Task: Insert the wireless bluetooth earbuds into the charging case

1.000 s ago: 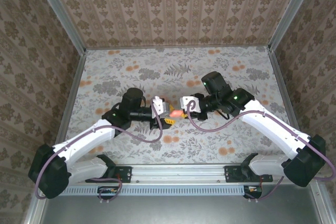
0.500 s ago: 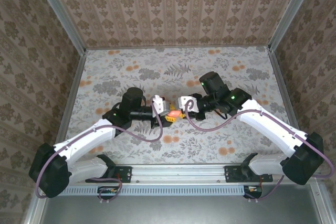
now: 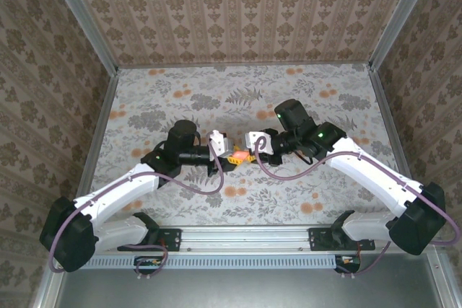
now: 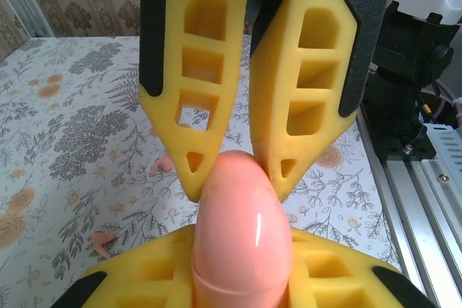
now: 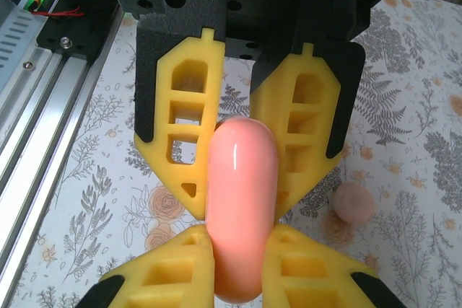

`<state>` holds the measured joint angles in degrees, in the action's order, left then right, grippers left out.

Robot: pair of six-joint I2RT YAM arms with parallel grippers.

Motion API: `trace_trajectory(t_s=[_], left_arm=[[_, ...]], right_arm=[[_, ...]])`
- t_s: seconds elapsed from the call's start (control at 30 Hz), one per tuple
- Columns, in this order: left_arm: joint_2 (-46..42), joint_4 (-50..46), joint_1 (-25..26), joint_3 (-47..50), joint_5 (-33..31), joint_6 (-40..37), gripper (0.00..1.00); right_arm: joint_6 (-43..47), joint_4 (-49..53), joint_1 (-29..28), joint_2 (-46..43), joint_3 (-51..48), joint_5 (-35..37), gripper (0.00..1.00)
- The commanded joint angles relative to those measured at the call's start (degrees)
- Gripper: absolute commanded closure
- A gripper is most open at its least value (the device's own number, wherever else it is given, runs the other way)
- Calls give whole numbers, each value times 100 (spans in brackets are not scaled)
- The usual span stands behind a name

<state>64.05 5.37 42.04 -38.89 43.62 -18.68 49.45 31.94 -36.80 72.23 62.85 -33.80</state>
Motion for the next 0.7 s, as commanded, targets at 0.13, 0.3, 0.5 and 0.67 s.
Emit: trace_trajectory(t_s=[0.13,0.3,0.5,0.67], left_arm=[[28,49,55,-83,135,22,80],[12,63,52,-74,96,10,82],[-7,108,56,-74,131,31,82],[-50,35,47,-86,144,13,82]], right_arm=[[-155,-320,-29,-174,-177,32,90],[-253,-397,-29,-183,-194,57,79],[-600,-729,61,-154,-255,334,61],[-861,-1019,344,-238,-247,133,61]])
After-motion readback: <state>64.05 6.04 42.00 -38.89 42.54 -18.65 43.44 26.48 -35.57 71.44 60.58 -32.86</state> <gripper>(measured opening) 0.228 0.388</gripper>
